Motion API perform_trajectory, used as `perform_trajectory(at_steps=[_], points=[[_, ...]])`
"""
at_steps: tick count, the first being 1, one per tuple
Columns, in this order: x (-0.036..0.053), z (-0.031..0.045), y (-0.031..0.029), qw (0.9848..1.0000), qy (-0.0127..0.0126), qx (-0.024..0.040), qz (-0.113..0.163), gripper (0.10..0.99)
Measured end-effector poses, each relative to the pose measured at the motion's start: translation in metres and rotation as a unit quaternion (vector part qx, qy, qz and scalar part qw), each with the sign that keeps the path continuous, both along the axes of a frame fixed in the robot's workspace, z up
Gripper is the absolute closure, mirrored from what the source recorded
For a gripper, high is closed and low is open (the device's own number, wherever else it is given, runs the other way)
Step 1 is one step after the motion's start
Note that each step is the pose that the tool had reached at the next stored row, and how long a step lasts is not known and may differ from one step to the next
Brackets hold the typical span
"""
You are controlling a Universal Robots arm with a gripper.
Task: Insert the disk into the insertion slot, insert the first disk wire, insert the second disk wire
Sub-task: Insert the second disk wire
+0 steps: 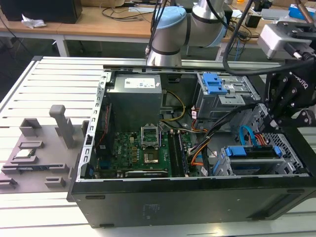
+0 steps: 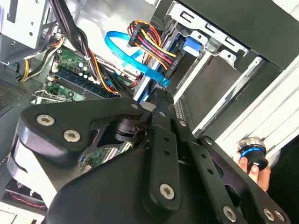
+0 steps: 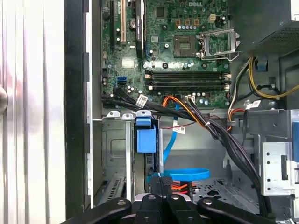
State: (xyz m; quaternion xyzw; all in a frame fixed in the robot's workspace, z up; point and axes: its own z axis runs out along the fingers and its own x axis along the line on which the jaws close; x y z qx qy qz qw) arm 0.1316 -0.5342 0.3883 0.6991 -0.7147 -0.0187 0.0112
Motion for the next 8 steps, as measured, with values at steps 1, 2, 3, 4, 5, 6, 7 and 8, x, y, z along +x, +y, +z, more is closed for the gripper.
perform_trajectory(at_steps=[1, 2, 3, 4, 5, 6, 7, 8], points=[[0.0000, 0.0009, 0.0000, 1.0000, 0.0000, 0.0002, 0.000, 0.980], [0.0000, 0.0017, 0.0000, 1.0000, 0.0000, 0.0005, 0.000, 0.980], [0.0000, 0.0022, 0.0000, 1.0000, 0.0000, 0.0010, 0.000, 0.980], [0.0000, 0.0024, 0.0001, 1.0000, 0.0000, 0.0016, 0.000, 0.980], [0.0000, 0.0025, 0.0001, 1.0000, 0.0000, 0.0016, 0.000, 0.980], [0.0000, 0.0025, 0.0000, 1.0000, 0.0000, 0.0015, 0.000, 0.980], [0.0000, 0.0025, 0.0000, 1.0000, 0.0000, 0.0015, 0.000, 0.980], [0.0000, 0.0025, 0.0000, 1.0000, 0.0000, 0.0016, 0.000, 0.980]])
